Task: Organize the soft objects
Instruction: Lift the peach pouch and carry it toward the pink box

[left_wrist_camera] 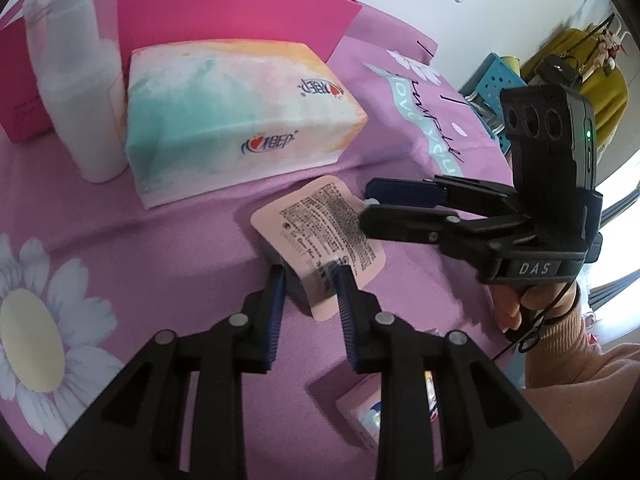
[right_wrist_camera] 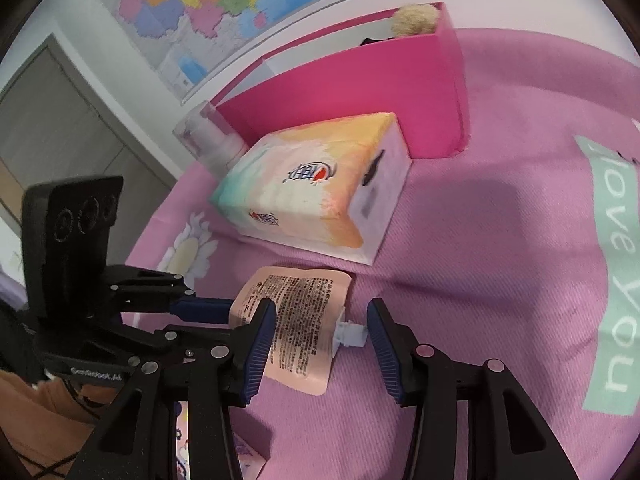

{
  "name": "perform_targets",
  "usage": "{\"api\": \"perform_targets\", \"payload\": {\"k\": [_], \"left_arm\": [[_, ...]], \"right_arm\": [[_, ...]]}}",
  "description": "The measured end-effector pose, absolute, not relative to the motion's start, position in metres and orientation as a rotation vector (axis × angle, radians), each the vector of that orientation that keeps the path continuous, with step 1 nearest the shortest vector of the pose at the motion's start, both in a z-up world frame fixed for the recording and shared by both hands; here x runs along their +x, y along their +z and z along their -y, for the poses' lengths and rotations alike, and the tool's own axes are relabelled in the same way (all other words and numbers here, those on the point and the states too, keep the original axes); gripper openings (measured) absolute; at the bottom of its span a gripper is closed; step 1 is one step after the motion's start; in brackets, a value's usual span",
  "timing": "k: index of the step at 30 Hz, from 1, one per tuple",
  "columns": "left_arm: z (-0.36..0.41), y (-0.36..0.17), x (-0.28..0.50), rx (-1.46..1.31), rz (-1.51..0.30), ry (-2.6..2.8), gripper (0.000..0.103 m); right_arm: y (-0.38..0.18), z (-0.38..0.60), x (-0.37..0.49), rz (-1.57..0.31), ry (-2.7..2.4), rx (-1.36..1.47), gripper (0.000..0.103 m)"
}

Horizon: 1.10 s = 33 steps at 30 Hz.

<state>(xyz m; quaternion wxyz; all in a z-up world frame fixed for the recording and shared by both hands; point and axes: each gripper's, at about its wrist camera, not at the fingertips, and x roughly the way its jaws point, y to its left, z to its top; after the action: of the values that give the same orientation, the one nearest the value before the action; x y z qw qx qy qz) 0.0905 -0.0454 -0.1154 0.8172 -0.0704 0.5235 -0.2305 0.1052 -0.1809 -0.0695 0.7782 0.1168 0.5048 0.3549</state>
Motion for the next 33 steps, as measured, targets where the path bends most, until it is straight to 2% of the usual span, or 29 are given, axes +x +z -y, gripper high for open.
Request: {"api": "perform_targets", "payload": {"k": [5,7,12,33], "left_arm": [[0.046,-0.115,0.092,-0.149,-1.115,-0.505,0.028],[0.046,-0.113,0.091,-0.138,-1.113,-0.499,0.028],[0.045,-0.111,0.088,-0.147,-1.109,-0.496,0.028],[0.034,-0.039,0.082,-0.114,-0.944,-0.505,0.028]], "right_arm": [[-0.070,0.191,0.097,-1.090,0.749,0.287,0.047],[-0.070,0.188,0.095,-1.088,0.753,0.272,0.040],[-0.069,0.186,0.095,-1.087,0.733,0.273,0.033],[-0.003,0.190,0.091,-0.933,0.778,0.281,0.033]]}}
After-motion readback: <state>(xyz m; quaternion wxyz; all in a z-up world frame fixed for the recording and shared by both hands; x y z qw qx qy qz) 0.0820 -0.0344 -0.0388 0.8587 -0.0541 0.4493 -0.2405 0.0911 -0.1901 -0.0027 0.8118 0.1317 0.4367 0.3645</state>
